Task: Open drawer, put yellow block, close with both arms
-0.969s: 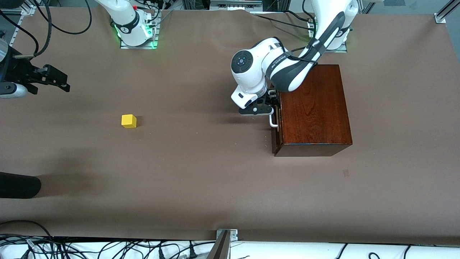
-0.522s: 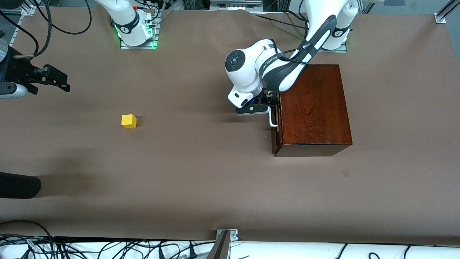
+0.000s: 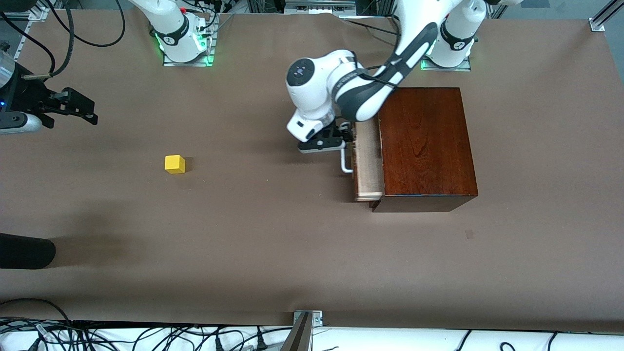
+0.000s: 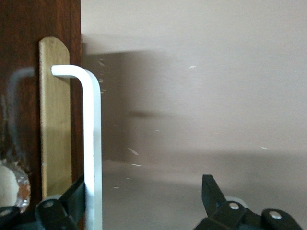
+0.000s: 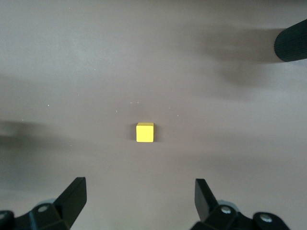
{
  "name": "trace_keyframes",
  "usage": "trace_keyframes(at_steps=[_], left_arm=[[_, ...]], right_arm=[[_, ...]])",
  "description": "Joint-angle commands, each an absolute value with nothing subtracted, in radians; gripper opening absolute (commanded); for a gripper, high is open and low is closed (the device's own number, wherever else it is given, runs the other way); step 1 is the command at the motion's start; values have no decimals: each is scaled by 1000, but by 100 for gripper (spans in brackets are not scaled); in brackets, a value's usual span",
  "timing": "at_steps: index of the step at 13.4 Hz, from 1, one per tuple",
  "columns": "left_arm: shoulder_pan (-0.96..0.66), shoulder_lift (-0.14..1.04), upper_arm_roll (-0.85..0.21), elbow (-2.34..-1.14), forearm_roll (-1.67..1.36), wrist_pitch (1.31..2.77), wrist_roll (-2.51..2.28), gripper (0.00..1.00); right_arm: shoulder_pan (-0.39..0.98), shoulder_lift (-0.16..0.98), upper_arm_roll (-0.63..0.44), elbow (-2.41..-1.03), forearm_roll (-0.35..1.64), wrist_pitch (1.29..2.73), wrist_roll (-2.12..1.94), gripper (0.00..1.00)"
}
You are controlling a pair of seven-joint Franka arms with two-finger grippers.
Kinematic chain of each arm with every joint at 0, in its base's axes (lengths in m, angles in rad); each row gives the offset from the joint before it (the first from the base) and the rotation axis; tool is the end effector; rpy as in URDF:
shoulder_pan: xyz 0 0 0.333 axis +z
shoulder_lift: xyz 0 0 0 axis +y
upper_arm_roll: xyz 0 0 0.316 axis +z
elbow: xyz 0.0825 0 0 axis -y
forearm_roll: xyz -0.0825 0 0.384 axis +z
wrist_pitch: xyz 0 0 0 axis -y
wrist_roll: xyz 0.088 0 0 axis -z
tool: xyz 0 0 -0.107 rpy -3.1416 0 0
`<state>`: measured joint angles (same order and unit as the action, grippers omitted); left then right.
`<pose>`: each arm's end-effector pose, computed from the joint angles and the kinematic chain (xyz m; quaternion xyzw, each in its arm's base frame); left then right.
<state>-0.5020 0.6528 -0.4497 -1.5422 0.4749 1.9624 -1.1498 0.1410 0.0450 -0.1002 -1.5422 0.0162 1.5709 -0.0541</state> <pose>0.4566 -0.5114 0.2855 -0.9941 -0.0196 -0.0265 0.1034 0.5675 0.0262 0.6129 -0.9988 -0.0474 0.0080 0.0059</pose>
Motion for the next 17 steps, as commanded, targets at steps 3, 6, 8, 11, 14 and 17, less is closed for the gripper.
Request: trace_keyframes(at_steps=[3,6,8,11,14,17], left_arm=[[-537,703,-451,-1460,465,1954,-1175,100],[-537,700,-453,-1422,465,1948,-1172,100],[-535,681,-453,-1387,413,1919,-1170,100],[-505,586,-451,-1381,402,1803,-1117,100],[-404,488,-453,-1378,324,1677,-898,100],[-270,413,-451,-1378,256,1612,-682,100]], right_arm=[[143,75,-101,-1513,15,1548,-66,100],[143,83,-101,-1516,8,1503,-74,100],[141,86,-101,-1511,6,1502,-118,100],[144,52,-98,-1665,14,1569,-152,100],[144,-4,-98,-1901,15,1789,-141,100],[144,-11,-81,-2051,20,1972,-140,100]])
